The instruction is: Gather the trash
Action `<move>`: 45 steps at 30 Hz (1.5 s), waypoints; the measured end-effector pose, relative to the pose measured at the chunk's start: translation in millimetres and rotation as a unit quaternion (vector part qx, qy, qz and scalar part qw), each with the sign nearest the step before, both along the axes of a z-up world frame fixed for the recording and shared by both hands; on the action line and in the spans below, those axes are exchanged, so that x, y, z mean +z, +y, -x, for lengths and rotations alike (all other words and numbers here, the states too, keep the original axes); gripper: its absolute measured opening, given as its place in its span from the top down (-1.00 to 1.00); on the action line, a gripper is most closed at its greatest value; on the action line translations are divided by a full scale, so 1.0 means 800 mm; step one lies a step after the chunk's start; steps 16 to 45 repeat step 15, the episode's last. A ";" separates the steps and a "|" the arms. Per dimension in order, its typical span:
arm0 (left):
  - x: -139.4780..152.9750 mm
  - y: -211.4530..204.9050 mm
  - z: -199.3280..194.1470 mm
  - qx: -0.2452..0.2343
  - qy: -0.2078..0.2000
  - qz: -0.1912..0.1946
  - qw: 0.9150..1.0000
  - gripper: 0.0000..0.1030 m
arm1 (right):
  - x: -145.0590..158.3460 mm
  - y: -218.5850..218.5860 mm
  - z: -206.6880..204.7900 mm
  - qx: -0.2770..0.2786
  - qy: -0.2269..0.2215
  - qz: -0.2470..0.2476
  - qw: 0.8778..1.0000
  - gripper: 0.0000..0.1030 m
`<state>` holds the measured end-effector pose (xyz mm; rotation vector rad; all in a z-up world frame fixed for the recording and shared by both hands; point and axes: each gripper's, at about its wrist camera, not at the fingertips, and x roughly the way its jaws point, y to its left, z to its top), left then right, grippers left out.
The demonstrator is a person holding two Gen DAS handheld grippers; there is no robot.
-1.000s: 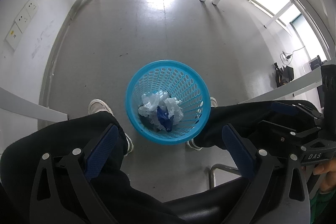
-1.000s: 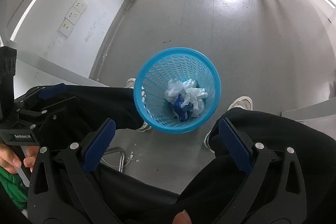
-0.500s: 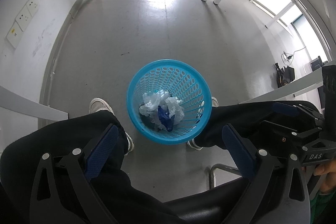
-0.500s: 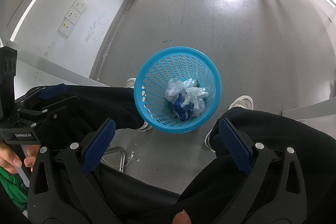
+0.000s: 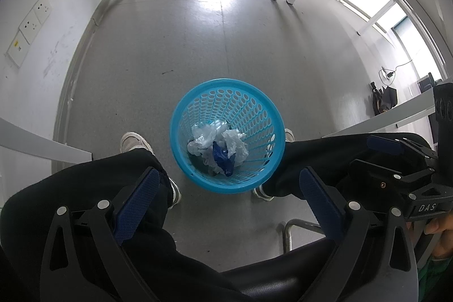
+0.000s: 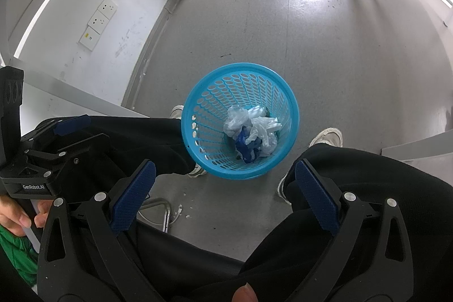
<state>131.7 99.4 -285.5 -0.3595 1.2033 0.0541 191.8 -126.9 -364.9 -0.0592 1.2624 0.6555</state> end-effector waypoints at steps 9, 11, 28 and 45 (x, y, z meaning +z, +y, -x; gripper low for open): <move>0.002 -0.002 -0.002 -0.008 -0.004 0.012 1.000 -0.89 | -0.001 0.000 0.000 0.000 0.000 0.001 1.000 -0.83; 0.002 -0.004 -0.002 -0.012 -0.005 0.009 1.000 -0.89 | -0.001 0.000 0.000 0.000 0.000 0.001 1.000 -0.83; 0.000 -0.002 -0.003 -0.007 -0.001 0.007 1.000 -0.89 | -0.001 0.001 0.000 0.000 0.000 0.001 1.000 -0.83; 0.000 -0.002 -0.003 -0.007 -0.001 0.007 1.000 -0.89 | -0.001 0.001 0.000 0.000 0.000 0.001 1.000 -0.83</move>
